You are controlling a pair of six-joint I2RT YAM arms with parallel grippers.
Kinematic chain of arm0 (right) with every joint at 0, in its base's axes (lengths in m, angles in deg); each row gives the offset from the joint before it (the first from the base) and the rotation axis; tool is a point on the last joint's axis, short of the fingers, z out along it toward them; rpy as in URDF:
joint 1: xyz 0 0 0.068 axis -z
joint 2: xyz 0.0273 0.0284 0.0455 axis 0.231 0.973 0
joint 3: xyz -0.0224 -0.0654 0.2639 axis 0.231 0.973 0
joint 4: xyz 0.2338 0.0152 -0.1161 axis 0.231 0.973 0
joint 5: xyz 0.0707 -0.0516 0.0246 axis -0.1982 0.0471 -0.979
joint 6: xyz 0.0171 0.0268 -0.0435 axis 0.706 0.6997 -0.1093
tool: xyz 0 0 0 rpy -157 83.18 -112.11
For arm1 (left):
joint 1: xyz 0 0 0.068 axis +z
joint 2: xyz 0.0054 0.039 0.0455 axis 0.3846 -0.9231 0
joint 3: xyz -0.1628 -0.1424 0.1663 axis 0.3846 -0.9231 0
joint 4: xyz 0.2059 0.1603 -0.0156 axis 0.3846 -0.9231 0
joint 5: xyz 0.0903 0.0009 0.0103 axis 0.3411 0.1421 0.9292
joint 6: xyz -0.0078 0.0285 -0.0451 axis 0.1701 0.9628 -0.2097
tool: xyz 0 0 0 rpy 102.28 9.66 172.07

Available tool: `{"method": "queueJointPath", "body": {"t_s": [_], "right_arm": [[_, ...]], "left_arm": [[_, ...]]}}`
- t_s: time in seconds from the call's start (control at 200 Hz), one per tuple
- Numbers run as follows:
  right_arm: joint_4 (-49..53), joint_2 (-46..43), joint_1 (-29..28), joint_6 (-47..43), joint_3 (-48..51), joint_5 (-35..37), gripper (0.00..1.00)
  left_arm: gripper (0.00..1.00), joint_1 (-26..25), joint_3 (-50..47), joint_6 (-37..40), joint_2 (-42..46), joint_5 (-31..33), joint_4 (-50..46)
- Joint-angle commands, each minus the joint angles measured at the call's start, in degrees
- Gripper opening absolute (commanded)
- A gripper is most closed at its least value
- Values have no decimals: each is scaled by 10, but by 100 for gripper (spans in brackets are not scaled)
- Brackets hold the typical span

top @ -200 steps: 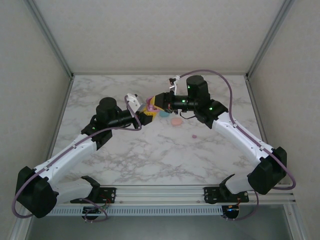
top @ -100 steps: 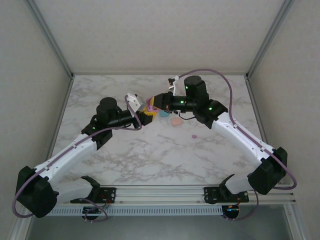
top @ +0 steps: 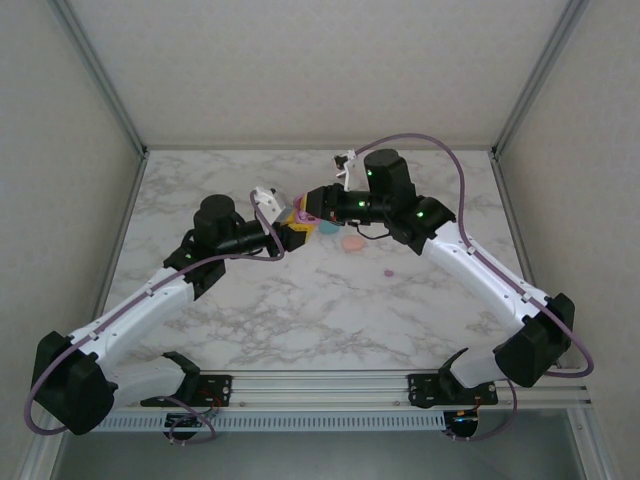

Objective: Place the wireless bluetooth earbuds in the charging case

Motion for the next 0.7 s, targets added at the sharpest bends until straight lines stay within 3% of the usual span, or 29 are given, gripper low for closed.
{"method": "queueJointPath", "body": {"t_s": [0.0, 0.155, 0.511, 0.696], "right_arm": [[27, 11, -8, -9, -14, -5, 23], [33, 7, -9, -9, -14, -4, 21], [41, 18, -9, 0, -28, -80, 18], [105, 22, -9, -20, -52, -9, 19]], "left_arm": [[37, -5, 22, -12, 4, -12, 47], [37, -5, 22, -11, 2, -7, 47], [37, -5, 23, -5, 1, -6, 45], [37, -5, 24, -5, 5, -9, 44]]}}
